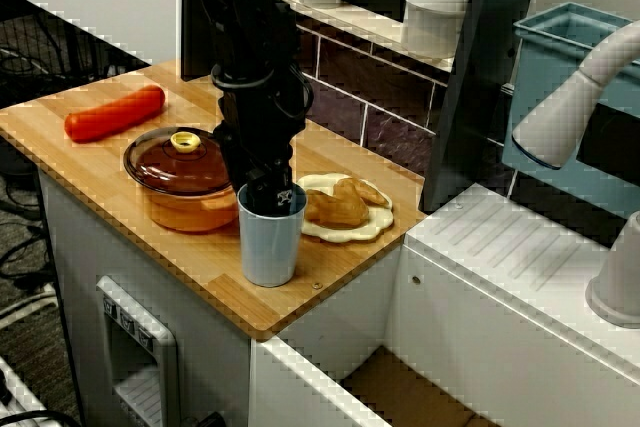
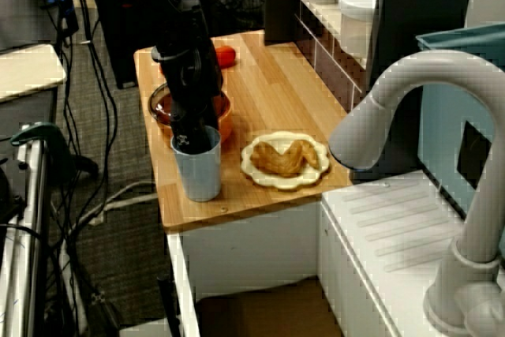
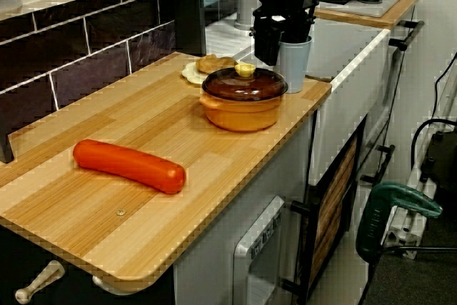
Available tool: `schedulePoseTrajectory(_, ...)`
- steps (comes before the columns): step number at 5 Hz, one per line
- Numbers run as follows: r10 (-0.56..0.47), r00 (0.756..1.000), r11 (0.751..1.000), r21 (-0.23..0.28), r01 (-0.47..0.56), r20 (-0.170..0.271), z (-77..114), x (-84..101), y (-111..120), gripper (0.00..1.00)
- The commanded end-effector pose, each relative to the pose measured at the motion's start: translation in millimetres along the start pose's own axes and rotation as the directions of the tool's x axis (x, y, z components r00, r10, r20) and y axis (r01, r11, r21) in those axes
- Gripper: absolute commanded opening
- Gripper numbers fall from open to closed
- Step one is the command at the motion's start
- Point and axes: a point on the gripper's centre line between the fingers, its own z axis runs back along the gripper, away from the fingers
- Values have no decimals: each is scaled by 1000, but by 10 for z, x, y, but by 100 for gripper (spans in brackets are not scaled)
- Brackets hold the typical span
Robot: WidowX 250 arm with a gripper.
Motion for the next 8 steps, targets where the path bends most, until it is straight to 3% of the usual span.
schedulePoseTrajectory(1,8,1000,1000,-26,-8,2,79,108,113,0)
schedulePoseTrajectory(3,34,999,997,-76,-33,17,427,127,248,0)
schedulePoseTrajectory(5,136,988,981,-152,-124,72,889,281,710,0)
schedulePoseTrajectory(7,232,966,965,-150,-213,119,1037,535,1170,0)
schedulePoseTrajectory(8,262,955,961,-129,-245,137,1009,633,1410,0)
